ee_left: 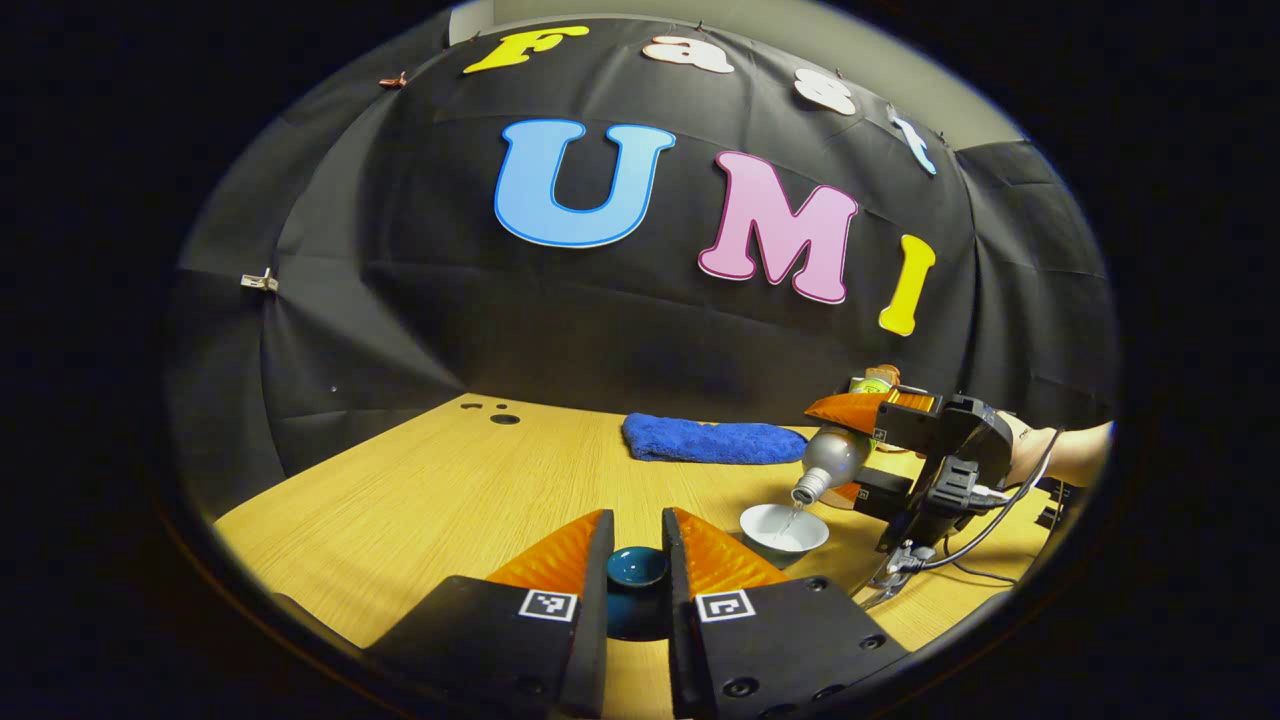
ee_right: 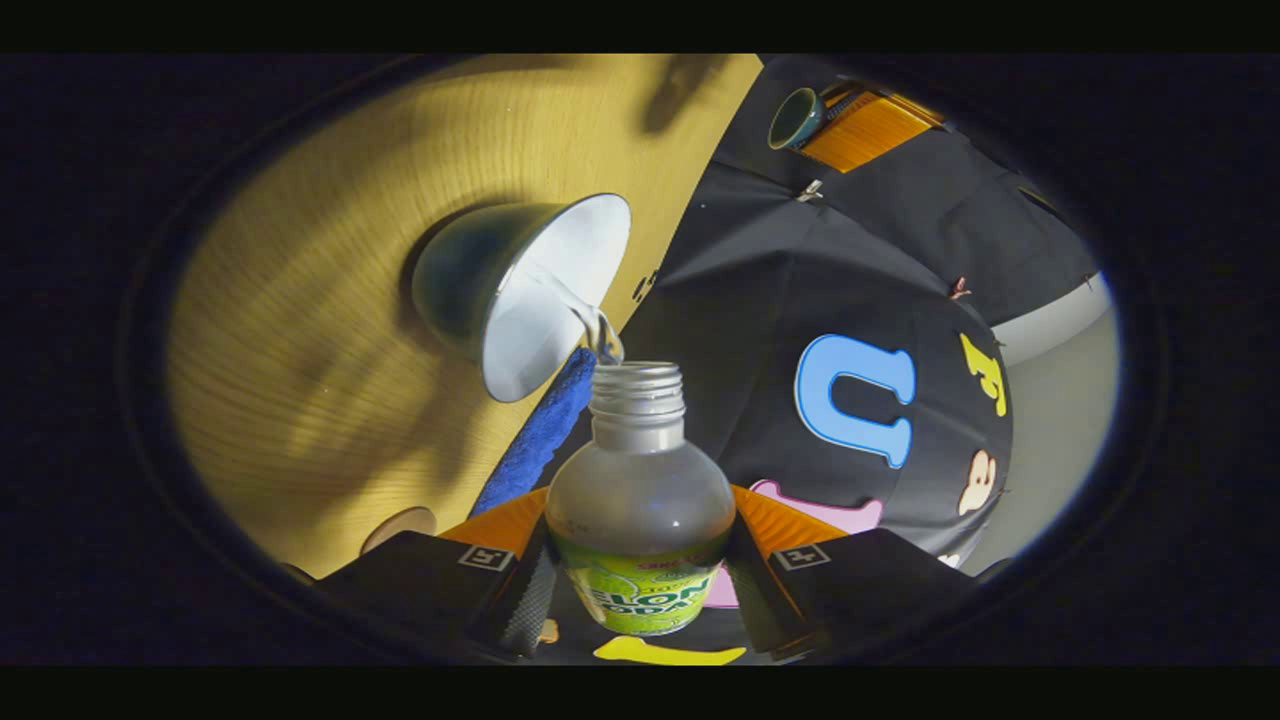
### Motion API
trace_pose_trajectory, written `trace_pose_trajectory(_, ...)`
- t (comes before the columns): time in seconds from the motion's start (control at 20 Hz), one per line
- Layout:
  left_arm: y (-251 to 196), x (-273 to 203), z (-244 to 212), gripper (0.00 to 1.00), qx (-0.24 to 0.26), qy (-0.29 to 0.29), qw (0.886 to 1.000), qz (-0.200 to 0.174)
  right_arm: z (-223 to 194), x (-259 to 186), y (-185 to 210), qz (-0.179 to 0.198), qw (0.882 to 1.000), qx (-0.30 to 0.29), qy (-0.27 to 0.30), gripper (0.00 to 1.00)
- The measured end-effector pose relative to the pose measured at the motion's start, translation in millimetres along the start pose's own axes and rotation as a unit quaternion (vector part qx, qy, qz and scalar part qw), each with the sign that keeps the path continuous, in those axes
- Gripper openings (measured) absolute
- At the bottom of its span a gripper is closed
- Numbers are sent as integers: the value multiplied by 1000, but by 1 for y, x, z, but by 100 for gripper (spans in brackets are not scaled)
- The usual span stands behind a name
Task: Open the teacup lid with one hand, grasp the water bottle and pour water into the teacup with the other hand; after pouring, place the water bottle on the coaster and then close the teacup lid.
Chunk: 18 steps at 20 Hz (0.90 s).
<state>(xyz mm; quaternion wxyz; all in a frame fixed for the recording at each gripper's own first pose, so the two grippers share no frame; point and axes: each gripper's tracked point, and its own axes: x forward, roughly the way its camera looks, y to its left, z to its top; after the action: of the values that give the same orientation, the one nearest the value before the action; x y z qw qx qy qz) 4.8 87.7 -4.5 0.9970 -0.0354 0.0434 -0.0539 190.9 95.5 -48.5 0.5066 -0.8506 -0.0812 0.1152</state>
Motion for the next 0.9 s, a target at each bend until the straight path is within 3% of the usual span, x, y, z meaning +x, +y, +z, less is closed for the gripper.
trace_pose_trajectory(0.9, 3, -8, 4, 29, -10, -8, 1000, 1, -2, 6, -31, -40, 996, -75, -10, 78)
